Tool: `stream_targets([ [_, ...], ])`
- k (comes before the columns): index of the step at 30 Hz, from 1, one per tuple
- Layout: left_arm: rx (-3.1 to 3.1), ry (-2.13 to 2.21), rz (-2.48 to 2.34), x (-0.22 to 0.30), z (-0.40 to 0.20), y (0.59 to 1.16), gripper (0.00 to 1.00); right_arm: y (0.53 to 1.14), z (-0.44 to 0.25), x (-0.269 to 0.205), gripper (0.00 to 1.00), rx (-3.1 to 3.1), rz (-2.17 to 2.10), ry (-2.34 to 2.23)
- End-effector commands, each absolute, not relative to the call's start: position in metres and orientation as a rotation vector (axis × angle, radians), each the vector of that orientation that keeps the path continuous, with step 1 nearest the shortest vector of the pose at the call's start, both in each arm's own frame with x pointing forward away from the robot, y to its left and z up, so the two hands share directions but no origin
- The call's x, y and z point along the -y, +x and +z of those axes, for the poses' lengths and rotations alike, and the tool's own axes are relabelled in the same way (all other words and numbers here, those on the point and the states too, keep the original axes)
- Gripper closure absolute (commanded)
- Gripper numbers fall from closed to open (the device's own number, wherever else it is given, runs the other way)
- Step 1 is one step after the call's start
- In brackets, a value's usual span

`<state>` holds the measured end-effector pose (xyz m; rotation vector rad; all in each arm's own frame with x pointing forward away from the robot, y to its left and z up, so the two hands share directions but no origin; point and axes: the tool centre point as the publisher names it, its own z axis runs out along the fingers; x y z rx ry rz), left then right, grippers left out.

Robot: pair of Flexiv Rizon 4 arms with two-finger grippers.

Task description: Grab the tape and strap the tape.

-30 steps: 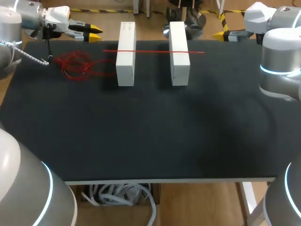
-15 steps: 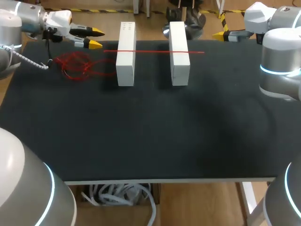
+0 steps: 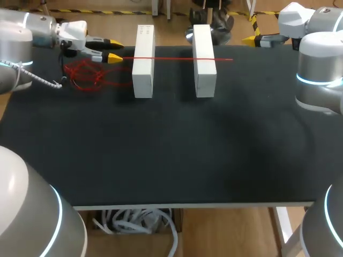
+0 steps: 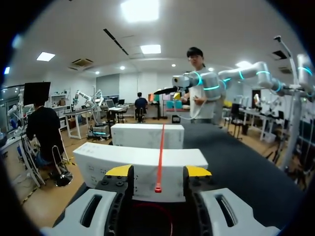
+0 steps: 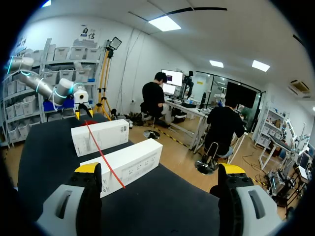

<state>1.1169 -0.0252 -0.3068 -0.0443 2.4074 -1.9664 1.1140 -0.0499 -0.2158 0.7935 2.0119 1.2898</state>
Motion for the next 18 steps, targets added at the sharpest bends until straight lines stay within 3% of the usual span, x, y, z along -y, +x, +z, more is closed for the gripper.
stream_targets([
  [1, -2.294, -0.212, -1.868, 0.028, -0.308, 1.113, 0.59, 1.114, -0.216, 0.05, 0.0, -2.011, 1.292, 0.793],
  [18, -2.351, -0.184, -1.845, 0.022, -0.324, 1.123, 0.59, 1.114, -0.216, 0.05, 0.0, -2.011, 1.292, 0.793],
])
